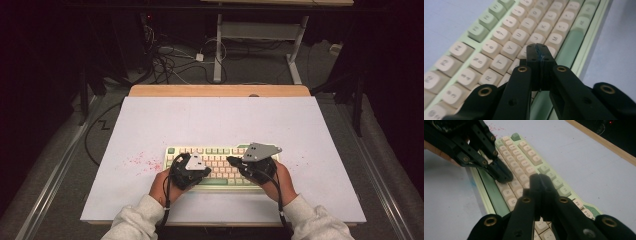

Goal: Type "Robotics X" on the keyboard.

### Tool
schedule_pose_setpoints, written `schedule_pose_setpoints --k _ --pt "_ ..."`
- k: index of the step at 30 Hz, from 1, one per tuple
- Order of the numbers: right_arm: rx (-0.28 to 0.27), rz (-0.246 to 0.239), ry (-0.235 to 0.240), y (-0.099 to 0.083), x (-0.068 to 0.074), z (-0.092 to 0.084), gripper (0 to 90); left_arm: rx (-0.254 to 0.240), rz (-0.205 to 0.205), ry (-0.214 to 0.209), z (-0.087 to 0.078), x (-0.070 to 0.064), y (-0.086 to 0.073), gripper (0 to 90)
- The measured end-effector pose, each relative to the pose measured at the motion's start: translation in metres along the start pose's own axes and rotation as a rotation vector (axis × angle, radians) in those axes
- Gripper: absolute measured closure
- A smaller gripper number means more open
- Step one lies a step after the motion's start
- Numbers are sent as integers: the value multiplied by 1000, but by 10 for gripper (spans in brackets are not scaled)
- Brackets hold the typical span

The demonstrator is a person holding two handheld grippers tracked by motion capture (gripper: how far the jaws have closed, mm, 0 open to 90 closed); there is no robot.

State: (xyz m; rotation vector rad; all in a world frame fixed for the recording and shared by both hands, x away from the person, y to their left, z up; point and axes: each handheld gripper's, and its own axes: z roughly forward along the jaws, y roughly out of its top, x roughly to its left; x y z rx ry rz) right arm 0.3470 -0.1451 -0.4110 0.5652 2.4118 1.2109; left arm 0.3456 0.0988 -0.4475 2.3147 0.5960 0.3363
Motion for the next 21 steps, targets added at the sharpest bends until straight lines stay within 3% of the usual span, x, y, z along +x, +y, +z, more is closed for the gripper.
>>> schedule_pose_setpoints --k 3,5,11,18,21 --pt "5 9 0 -1 0 1 900 -53 -11 31 -12 3 -2 823" --pt "9 7 0 -2 0 2 900 -77 -14 55 -20 6 -5 772" --pt "14 15 -2 -3 -3 3 900 -123 -20 115 -37 12 -17 682" --pt "14 20 -3 -4 -4 3 900 -120 0 176 -45 14 -28 450" --pt "13 21 -6 -4 -5 3 900 -124 0 181 -48 15 -34 329"
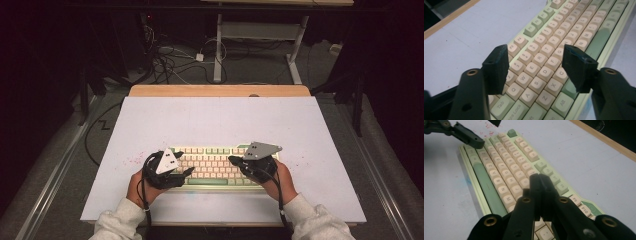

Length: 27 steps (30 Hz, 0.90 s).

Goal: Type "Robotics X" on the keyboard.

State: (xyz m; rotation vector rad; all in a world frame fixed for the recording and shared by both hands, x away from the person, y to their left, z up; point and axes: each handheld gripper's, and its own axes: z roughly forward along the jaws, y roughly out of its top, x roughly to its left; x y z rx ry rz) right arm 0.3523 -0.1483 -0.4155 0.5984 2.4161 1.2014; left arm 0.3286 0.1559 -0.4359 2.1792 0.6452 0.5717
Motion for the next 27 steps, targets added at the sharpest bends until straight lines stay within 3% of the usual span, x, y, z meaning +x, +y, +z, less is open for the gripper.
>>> schedule_pose_setpoints --k 4,9,15,27 --pt "5 0 -5 -1 -2 -1 900 -9 1 10 -6 0 -8 225" --pt "3 4 -6 -1 -3 1 900 -18 -17 22 -14 4 -18 170" --pt "11 0 -4 0 -2 3 900 -23 -3 54 -25 4 -31 170" --pt "32 -6 -1 0 -2 12 900 -8 -53 79 -37 4 -53 170"
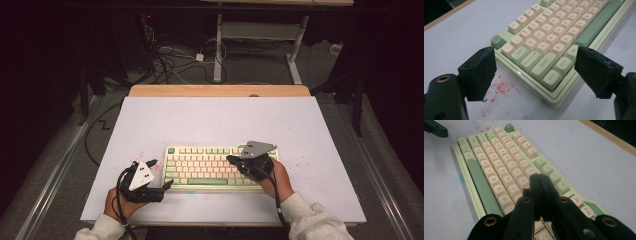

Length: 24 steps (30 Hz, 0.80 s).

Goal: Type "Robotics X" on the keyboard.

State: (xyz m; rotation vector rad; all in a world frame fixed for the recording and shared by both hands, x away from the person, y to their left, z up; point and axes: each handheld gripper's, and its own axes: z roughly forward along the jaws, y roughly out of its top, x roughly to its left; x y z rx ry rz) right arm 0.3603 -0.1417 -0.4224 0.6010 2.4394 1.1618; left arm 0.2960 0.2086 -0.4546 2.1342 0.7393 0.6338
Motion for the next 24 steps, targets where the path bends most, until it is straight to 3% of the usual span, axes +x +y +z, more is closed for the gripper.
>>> schedule_pose_setpoints --k 24 --pt "96 -23 8 -2 1 25 900 10 -9 -2 3 -2 -3 170"
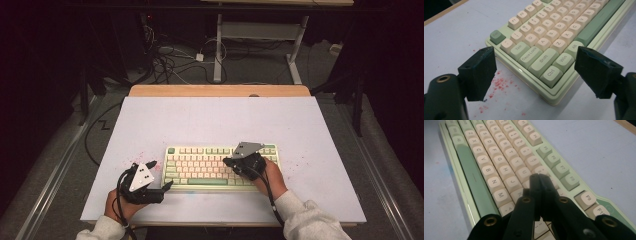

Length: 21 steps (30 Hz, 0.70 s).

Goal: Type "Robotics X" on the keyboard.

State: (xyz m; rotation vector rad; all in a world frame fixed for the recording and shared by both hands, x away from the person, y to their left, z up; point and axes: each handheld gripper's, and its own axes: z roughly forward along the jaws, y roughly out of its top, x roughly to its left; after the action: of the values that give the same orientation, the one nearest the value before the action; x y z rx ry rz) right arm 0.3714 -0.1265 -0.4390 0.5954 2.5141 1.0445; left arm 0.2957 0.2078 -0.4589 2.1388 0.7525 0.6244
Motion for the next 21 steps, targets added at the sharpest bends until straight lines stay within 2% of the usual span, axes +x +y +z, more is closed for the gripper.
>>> schedule_pose_setpoints --k 2,7,12,21 --pt "8 -4 1 0 1 2 900 -8 9 4 0 0 0 170" --pt "29 -23 -18 1 1 7 900 1 2 -5 1 0 0 170" --pt "44 -7 -27 0 -2 10 900 -3 0 -7 0 0 0 170" --pt "52 -16 -25 0 -2 13 900 -2 3 -8 1 -1 1 170"
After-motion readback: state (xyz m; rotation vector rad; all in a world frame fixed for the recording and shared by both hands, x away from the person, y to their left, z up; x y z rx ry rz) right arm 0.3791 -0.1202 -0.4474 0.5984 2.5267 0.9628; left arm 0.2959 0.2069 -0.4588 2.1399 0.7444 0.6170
